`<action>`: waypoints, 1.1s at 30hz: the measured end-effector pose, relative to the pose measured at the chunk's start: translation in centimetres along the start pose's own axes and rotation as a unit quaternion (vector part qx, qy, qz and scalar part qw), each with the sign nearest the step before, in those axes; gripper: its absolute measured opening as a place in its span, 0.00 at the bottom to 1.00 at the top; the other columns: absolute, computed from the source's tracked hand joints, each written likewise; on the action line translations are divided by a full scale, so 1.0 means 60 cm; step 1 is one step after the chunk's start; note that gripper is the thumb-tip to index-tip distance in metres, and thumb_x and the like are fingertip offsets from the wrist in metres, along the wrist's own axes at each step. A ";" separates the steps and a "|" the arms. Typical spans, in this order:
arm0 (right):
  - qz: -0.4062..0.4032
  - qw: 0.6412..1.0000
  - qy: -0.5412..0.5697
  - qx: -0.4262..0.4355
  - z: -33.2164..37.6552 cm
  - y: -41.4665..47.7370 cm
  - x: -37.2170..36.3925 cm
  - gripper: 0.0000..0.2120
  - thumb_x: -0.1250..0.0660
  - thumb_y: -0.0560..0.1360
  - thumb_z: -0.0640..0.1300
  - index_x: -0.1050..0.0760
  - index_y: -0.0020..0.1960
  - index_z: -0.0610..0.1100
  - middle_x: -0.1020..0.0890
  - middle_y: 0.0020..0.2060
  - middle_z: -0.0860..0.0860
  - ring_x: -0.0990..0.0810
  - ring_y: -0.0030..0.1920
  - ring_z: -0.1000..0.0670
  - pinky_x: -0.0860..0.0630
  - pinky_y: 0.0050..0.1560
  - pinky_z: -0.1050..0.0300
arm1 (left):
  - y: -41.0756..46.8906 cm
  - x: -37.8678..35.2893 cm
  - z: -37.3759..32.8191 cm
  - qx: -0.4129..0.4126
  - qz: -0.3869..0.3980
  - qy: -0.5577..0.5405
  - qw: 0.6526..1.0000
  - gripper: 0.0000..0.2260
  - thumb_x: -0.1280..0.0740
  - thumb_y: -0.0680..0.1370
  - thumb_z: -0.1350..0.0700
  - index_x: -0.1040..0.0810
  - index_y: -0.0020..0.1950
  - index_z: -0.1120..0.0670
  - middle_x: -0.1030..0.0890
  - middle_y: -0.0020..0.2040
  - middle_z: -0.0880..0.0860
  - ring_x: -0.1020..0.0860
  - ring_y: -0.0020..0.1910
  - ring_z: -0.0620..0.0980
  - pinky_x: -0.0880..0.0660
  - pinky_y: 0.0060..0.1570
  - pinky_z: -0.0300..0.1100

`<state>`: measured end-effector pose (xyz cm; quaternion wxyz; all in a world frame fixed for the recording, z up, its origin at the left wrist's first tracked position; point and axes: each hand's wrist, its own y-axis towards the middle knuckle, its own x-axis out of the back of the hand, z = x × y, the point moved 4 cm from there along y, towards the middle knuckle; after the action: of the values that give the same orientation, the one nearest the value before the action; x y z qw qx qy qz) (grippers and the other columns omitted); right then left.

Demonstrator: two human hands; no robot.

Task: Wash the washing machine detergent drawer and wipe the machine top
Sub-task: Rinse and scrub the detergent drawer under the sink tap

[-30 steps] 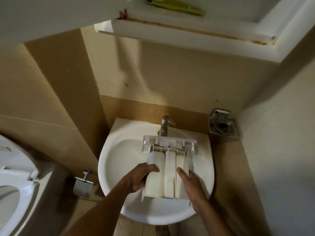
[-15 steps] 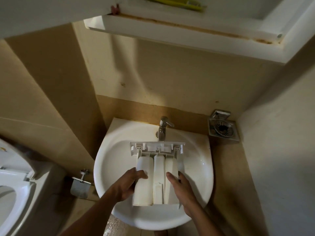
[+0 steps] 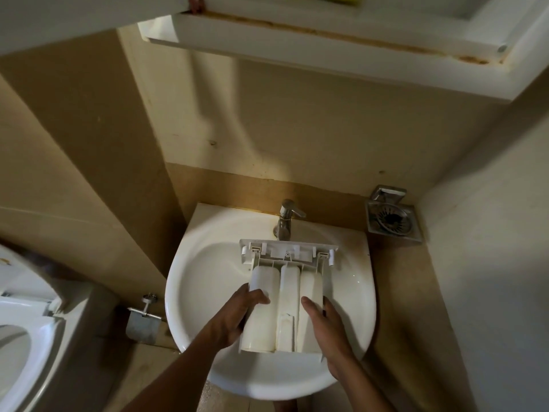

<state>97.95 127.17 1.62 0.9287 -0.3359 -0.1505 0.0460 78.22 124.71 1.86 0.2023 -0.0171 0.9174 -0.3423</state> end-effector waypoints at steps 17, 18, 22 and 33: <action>0.153 0.978 0.108 -0.087 0.031 -0.043 -0.060 0.23 0.39 0.77 0.64 0.20 0.59 0.48 0.14 0.52 0.46 0.16 0.53 0.43 0.19 0.56 0.43 | -0.106 -0.082 -0.076 -0.185 -0.184 0.150 0.954 0.14 0.27 0.76 0.54 0.27 0.59 0.50 0.17 0.51 0.52 0.16 0.49 0.52 0.18 0.50 0.52; 0.165 0.974 0.131 -0.088 0.035 -0.043 -0.060 0.25 0.38 0.76 0.65 0.19 0.60 0.48 0.15 0.53 0.45 0.16 0.55 0.42 0.22 0.60 0.40 | -0.105 -0.094 -0.077 -0.193 -0.187 0.182 0.946 0.14 0.29 0.77 0.55 0.29 0.59 0.50 0.18 0.51 0.52 0.17 0.48 0.51 0.18 0.49 0.51; 0.189 0.963 0.182 -0.066 0.060 -0.056 -0.054 0.24 0.37 0.75 0.65 0.21 0.62 0.50 0.15 0.55 0.46 0.17 0.58 0.46 0.26 0.66 0.43 | -0.104 -0.126 -0.064 -0.215 -0.192 0.245 0.925 0.09 0.32 0.79 0.59 0.27 0.58 0.52 0.18 0.49 0.48 0.18 0.48 0.45 0.20 0.46 0.40; 0.148 0.984 -0.040 -0.093 0.039 -0.047 -0.011 0.27 0.33 0.70 0.69 0.21 0.58 0.51 0.13 0.47 0.49 0.16 0.50 0.45 0.20 0.56 0.47 | -0.104 -0.028 -0.015 -0.080 -0.249 -0.055 0.964 0.18 0.40 0.84 0.51 0.18 0.48 0.63 0.19 0.32 0.56 0.21 0.34 0.53 0.25 0.34 0.40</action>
<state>96.54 126.31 4.93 0.8693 -0.4376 -0.1400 0.1826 78.77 120.79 7.05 0.1589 -0.2801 0.8960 -0.3056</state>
